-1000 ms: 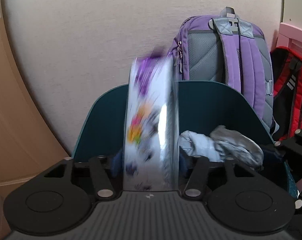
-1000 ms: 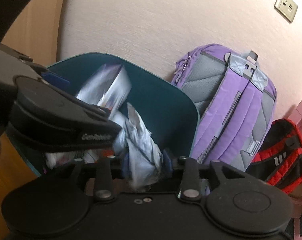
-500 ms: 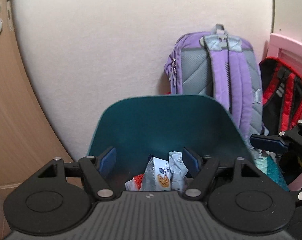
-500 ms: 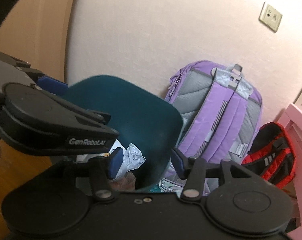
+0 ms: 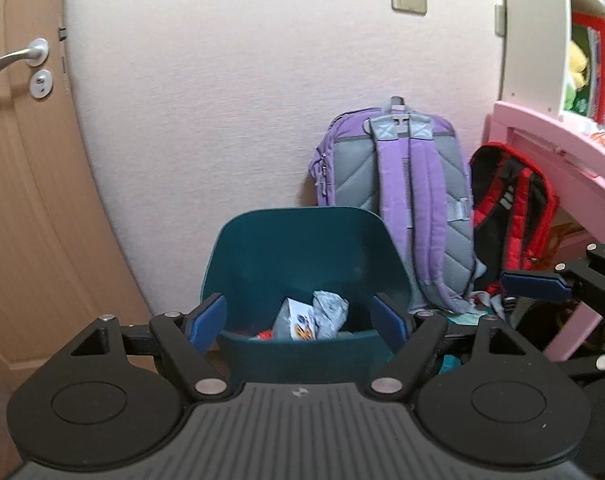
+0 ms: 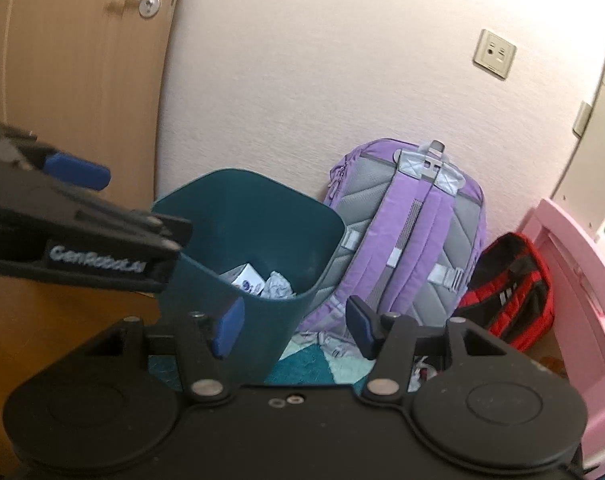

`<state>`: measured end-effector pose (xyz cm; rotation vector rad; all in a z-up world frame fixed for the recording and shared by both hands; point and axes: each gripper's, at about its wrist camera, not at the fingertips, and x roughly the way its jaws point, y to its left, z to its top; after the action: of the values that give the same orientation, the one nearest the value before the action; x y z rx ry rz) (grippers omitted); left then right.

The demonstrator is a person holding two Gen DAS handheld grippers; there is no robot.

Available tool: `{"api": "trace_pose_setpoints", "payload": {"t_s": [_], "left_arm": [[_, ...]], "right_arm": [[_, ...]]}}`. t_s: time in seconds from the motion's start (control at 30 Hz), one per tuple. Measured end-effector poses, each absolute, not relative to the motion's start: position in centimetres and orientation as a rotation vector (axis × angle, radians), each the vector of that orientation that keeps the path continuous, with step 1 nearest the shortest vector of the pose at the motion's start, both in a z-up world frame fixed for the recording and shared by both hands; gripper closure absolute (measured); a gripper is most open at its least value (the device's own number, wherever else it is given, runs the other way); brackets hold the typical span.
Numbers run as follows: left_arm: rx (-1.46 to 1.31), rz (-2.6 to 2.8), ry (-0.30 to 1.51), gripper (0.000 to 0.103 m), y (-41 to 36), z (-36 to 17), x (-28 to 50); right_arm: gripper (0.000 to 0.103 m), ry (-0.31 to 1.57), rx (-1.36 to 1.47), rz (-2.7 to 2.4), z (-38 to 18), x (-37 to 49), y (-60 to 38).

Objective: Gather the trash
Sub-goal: 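Withdraw both tools from the bin and lower them toward the floor trash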

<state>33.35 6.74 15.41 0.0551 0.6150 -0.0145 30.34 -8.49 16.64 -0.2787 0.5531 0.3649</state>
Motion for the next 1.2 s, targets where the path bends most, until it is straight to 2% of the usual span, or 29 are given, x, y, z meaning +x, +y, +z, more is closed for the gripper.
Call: {"api": "trace_pose_setpoints", "payload": {"t_s": [0.47,0.57,0.63,0.93,1.2], "left_arm": [[0.025,-0.027,0.615,0.021,6.1,15.1,21.9],[0.017,-0.037,0.620,0.014,6.0,14.3,20.4],[0.007,-0.050,0.620,0.004,6.0,13.6,19.5],[-0.030,-0.080,0.647,0.002,7.2,8.1,18.3],[0.001,-0.063,0.743,0.002,9.8,-0.3,19.4]], "right_arm": [[0.047,0.553,-0.236,0.413,15.6,21.7,-11.2],[0.047,0.572,-0.228,0.425,14.4,21.0,-11.5],[0.047,0.591,-0.220,0.432,13.5,20.8,-11.6],[0.047,0.675,-0.217,0.459,5.9,20.9,-11.2],[0.047,0.752,-0.183,0.489,-2.5,22.7,-9.7]]}}
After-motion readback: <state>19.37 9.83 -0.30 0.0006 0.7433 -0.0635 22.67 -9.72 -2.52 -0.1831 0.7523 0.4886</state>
